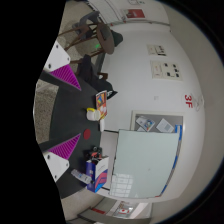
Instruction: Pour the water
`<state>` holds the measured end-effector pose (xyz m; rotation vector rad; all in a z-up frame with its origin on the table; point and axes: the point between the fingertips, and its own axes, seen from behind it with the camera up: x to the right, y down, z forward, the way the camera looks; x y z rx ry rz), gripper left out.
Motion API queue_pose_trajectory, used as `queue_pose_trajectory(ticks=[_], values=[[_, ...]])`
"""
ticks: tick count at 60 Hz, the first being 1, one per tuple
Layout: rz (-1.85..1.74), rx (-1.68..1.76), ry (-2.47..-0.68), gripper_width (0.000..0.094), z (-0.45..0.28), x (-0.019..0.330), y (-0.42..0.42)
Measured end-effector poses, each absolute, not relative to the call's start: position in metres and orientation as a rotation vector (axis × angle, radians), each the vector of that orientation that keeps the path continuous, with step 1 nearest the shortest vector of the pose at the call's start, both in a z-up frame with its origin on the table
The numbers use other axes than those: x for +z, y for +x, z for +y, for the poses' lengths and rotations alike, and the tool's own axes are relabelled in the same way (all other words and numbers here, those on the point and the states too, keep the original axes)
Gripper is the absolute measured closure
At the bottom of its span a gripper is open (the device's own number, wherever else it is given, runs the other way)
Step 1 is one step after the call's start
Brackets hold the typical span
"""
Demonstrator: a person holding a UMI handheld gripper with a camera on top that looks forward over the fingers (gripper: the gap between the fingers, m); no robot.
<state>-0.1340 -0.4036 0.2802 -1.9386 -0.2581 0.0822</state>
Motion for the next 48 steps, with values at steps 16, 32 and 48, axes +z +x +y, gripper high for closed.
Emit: queue_pose_trajectory(ticks=[16,32,48], values=[[-0.163,0.038,-2.056,0.0096,-0.385,0.202,-0.029],[-0.014,-0.088,-2.128,0.0095,-0.313,0.106,0.157],[0.004,-0.124,-2.054,0.009,-0.185,0.074,0.273]])
